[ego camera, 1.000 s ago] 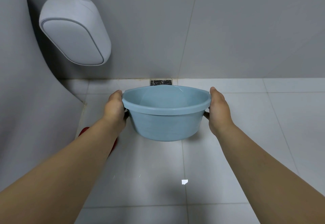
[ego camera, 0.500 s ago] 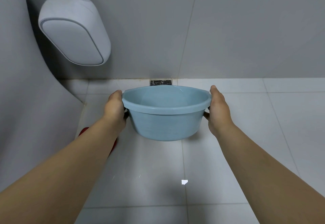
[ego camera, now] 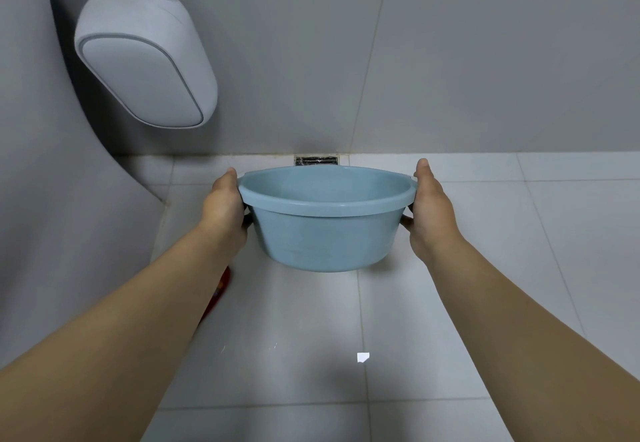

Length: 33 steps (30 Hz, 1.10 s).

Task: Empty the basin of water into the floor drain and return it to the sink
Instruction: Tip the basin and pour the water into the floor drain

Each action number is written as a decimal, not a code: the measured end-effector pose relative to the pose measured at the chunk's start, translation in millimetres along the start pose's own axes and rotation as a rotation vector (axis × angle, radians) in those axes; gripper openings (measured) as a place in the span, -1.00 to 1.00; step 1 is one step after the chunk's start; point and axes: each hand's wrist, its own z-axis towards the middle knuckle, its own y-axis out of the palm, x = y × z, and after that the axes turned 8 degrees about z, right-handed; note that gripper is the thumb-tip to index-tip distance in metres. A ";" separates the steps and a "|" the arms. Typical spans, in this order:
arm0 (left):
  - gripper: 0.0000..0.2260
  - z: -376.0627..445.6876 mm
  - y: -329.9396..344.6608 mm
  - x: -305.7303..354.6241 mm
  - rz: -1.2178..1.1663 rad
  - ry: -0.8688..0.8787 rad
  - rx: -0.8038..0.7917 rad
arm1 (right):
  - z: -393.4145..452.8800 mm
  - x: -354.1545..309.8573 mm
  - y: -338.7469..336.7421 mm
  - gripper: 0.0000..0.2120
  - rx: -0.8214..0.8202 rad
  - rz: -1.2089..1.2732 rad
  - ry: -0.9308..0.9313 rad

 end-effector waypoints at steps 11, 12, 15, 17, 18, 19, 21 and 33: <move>-0.61 -0.2 -3.1 10.8 -0.006 -0.007 0.010 | -1.2 -9.2 4.1 -0.63 -0.003 0.007 -0.030; -0.61 -0.4 -3.0 11.4 -0.010 -0.008 0.010 | -1.3 -9.4 4.3 -0.63 -0.007 0.011 -0.030; -0.62 0.2 -2.4 13.1 -0.024 -0.020 0.023 | -2.0 -10.6 4.3 -0.58 -0.024 0.060 -0.019; -0.63 1.3 -2.7 14.0 -0.031 -0.028 0.029 | -1.8 -11.7 3.8 -0.58 -0.040 0.129 0.001; -0.63 1.8 -2.9 14.4 -0.034 -0.028 0.028 | -0.7 -11.8 3.1 -0.61 -0.049 0.162 0.013; -0.64 2.0 -3.3 14.9 -0.036 -0.028 0.027 | 0.1 -11.8 2.0 -0.67 -0.061 0.190 0.020; -0.64 1.9 -3.7 16.2 -0.042 -0.028 0.030 | 1.7 -10.6 -0.9 -0.82 -0.086 0.240 0.027; -0.75 -2.4 -4.7 22.0 -0.055 -0.033 0.039 | -2.5 -9.3 -15.7 -0.87 -0.322 0.354 -0.009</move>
